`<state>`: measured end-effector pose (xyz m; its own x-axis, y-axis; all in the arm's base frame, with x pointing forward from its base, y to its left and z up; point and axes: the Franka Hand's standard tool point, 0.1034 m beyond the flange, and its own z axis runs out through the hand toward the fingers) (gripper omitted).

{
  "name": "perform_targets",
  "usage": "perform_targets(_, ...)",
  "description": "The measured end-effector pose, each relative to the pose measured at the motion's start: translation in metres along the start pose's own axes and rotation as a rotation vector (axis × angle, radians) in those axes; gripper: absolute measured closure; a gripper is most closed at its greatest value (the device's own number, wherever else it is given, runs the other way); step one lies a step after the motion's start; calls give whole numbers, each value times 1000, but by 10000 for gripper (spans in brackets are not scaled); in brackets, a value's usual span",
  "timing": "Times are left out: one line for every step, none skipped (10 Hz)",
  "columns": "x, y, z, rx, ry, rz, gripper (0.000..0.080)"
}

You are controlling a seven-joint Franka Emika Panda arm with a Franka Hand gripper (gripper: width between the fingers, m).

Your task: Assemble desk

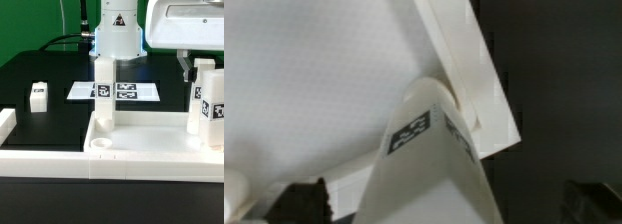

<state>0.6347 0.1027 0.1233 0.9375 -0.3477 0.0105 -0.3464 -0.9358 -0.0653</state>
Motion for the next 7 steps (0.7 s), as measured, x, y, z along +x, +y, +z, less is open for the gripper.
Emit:
perform_targets(0, 0, 1, 0, 3, -66, 151)
perform_targets(1, 0, 1, 0, 3, -126, 151)
perform_targets(1, 1, 2, -2, 3, -172, 151)
perform_targets(1, 2, 2, -10, 5, -255, 151)
perform_targets(1, 2, 2, -14, 5, -334, 151)
perform_targets(1, 2, 2, -14, 5, -356, 151)
perform_targets(1, 3, 2, -14, 5, -357, 151)
